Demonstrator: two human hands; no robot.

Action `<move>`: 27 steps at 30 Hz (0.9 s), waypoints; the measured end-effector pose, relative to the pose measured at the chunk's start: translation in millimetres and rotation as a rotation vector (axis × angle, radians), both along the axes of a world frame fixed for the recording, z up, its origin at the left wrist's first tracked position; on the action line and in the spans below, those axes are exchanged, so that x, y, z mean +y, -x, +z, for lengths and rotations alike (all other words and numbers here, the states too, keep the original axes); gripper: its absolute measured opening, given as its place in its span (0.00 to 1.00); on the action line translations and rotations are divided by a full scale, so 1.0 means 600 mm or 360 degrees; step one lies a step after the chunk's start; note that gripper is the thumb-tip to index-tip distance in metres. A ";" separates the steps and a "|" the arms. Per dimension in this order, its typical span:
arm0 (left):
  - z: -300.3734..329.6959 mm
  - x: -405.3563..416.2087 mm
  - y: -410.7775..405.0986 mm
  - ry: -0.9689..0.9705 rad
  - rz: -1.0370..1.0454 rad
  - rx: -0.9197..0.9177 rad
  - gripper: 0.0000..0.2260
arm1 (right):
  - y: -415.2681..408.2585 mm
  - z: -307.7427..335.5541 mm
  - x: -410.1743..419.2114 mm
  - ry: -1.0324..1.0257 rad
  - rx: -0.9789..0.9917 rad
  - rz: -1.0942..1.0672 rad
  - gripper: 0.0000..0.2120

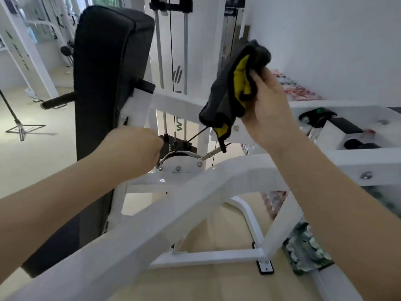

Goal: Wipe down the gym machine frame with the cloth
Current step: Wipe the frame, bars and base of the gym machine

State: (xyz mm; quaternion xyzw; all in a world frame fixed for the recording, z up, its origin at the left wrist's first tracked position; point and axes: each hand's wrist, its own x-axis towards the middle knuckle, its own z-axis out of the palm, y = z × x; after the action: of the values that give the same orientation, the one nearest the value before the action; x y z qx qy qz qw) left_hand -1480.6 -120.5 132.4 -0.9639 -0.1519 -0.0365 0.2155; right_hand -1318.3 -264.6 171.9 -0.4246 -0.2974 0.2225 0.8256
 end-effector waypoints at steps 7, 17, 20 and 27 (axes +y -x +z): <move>0.006 -0.169 -0.070 0.0305 -0.0170 -0.0302 0.11 | -0.038 -0.025 -0.200 0.0080 -0.0038 -0.0089 0.10; -0.205 -0.345 -0.129 0.0565 -0.0674 -0.0158 0.10 | -0.098 -0.218 -0.388 0.0876 -0.0002 -0.0079 0.11; -0.271 -0.351 -0.161 0.0740 -0.0478 -0.0247 0.16 | -0.111 -0.297 -0.399 0.1086 -0.0128 -0.0225 0.12; -0.409 -0.292 -0.291 0.0692 -0.0340 -0.0523 0.28 | -0.163 -0.474 -0.366 0.1139 -0.0550 -0.0486 0.10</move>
State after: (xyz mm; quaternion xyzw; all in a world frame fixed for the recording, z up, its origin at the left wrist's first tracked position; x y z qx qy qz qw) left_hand -1305.9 -296.0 -113.1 -0.9792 -0.0865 -0.1812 -0.0287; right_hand -1220.4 -484.0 -112.2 -0.7547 -0.2692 0.1125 0.5877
